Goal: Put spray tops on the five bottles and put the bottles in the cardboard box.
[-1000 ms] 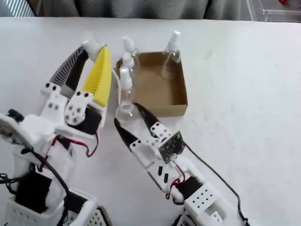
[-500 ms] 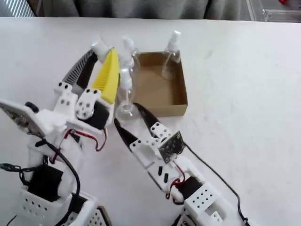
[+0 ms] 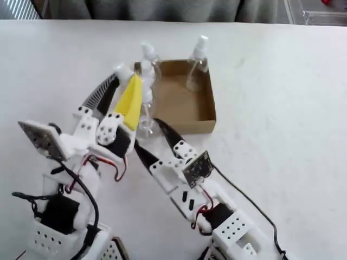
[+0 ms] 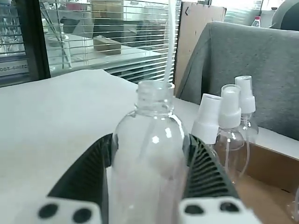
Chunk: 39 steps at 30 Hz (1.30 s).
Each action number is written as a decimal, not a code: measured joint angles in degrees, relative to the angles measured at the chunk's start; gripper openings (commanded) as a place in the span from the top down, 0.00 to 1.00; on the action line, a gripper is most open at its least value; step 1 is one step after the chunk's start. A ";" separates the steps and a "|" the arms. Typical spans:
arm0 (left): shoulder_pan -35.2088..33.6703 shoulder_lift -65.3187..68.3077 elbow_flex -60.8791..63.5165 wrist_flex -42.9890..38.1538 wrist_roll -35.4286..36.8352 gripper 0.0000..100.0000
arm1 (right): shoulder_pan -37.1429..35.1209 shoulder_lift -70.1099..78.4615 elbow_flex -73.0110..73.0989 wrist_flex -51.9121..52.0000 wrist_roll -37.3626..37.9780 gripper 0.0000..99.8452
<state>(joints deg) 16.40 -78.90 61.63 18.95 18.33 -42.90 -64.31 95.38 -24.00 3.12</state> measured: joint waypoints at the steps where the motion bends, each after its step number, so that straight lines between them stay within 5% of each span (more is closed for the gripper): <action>1: 0.00 -1.32 1.32 0.18 0.00 0.98 | 0.00 0.00 0.00 0.00 0.00 0.98; 29: 4.75 -16.18 13.10 10.99 -0.18 0.97 | 0.00 -0.09 0.44 0.00 0.00 0.98; 39: 5.36 -16.18 14.77 10.99 -0.18 0.72 | 0.26 -0.09 0.44 0.09 0.00 0.98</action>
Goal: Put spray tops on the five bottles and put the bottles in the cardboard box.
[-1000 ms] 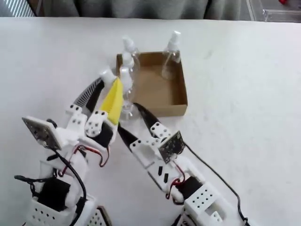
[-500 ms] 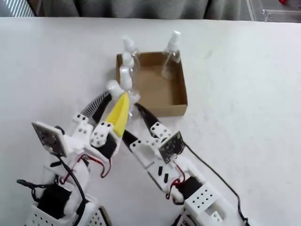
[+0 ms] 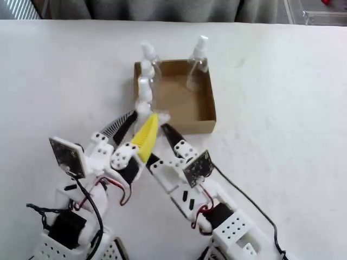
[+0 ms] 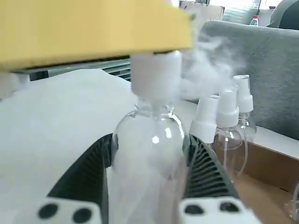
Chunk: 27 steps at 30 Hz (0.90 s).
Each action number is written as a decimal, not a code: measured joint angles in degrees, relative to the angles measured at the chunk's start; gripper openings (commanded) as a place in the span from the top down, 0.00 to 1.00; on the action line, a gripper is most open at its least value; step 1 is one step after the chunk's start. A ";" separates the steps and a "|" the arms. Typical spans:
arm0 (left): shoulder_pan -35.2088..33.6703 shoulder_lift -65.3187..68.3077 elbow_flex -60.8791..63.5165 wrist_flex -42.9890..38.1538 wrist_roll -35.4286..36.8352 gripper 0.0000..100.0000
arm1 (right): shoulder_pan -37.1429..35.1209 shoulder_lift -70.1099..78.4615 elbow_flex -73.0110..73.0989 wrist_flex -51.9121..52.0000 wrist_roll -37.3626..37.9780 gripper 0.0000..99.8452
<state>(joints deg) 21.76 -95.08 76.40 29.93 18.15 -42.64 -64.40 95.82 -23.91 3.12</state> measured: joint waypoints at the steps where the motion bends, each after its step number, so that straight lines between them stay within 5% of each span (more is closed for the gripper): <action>1: -0.18 0.00 0.00 0.18 0.00 0.72 | -0.18 0.00 0.00 0.00 0.00 0.98; 11: -3.08 -0.26 -0.62 2.55 0.00 0.73 | -0.18 0.00 0.00 0.00 0.00 0.98; 27: -4.75 -8.53 -14.07 21.80 0.00 0.73 | 2.73 0.00 0.00 1.23 0.00 0.98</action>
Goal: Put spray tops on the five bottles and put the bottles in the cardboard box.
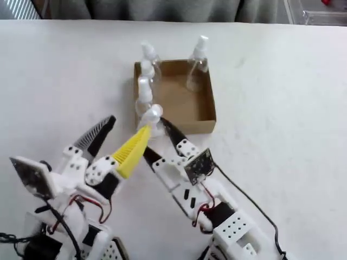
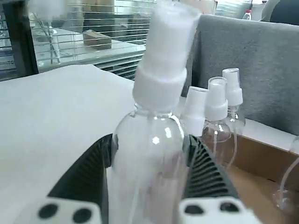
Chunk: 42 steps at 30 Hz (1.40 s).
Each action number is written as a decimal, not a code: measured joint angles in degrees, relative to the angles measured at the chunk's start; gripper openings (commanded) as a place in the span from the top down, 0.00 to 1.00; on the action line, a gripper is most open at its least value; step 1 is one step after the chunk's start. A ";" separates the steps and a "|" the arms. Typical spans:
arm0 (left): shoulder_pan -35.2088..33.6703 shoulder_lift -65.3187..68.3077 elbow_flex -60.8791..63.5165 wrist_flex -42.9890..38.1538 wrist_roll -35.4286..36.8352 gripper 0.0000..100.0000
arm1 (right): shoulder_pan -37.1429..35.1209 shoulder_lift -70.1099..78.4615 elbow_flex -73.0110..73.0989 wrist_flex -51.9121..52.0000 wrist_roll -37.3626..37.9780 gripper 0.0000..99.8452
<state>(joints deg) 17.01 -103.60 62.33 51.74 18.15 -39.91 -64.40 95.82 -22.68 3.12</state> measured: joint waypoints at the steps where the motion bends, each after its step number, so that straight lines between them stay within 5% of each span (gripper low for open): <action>1: 0.00 -1.14 -0.09 0.70 0.00 0.73 | 0.53 0.00 0.00 0.18 0.00 0.98; 7: -0.18 -1.23 -0.70 3.87 0.00 0.75 | 5.27 0.00 -0.44 0.35 0.00 0.98; 13: -0.09 -1.23 -0.70 5.45 0.00 0.99 | 8.70 0.00 -0.79 0.35 0.00 0.98; 22: -0.62 -1.23 -0.70 9.05 0.09 0.98 | 10.73 0.09 -1.14 0.35 -1.41 0.98; 30: -13.01 -1.23 -0.70 17.41 0.09 0.98 | 14.15 0.26 -2.11 0.35 -6.15 0.98; 42: -28.66 -1.23 10.55 13.71 -10.81 0.98 | 14.07 0.44 -3.87 -1.05 -6.33 0.98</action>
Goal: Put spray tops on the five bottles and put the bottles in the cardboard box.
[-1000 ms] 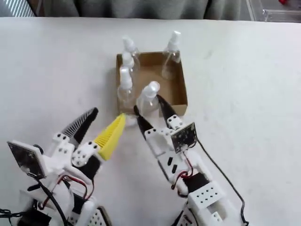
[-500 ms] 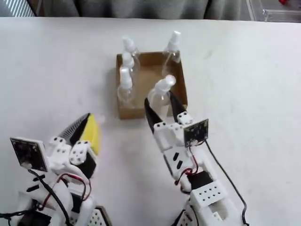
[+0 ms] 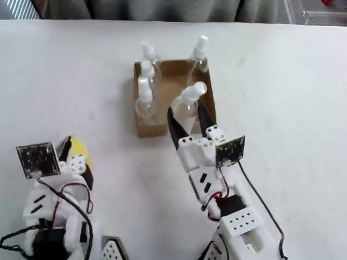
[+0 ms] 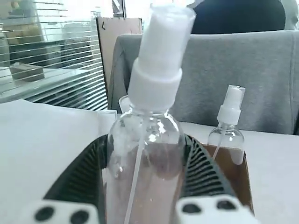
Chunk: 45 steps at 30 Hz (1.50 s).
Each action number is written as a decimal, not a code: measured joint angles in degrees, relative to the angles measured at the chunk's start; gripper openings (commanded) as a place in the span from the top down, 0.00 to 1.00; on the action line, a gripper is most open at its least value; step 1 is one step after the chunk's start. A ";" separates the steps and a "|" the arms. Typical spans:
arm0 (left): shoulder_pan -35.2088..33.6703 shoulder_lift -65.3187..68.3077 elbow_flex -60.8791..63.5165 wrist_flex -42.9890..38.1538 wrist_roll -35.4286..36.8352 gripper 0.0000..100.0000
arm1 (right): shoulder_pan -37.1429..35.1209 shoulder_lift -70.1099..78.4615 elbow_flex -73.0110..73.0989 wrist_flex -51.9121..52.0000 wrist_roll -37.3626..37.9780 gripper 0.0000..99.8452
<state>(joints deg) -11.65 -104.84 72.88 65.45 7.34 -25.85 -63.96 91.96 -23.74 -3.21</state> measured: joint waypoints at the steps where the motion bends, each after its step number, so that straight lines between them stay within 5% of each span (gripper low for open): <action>1: -1.14 0.00 1.85 -1.93 0.00 0.98 | 0.00 0.09 -0.62 0.00 0.00 0.98; 8: -7.47 0.70 14.59 -15.30 0.00 0.98 | 2.46 7.21 -8.26 0.00 0.00 0.98; 23: -7.91 0.44 24.26 -18.73 -0.09 0.98 | 7.47 23.38 -18.29 -7.03 0.00 0.98; 30: -7.91 0.53 24.26 -18.29 -1.05 0.98 | 9.85 33.49 -20.75 -15.74 0.00 0.98; 37: -7.91 0.53 24.26 -12.92 -14.68 0.98 | 12.66 49.67 -27.87 -22.42 0.00 0.98; 45: -3.43 0.53 24.26 -7.12 -16.35 0.98 | 14.07 61.27 -32.26 -27.60 0.79 0.98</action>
<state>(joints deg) -15.08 -104.31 97.14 58.33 -9.01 -11.78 -2.68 59.69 -51.34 -2.42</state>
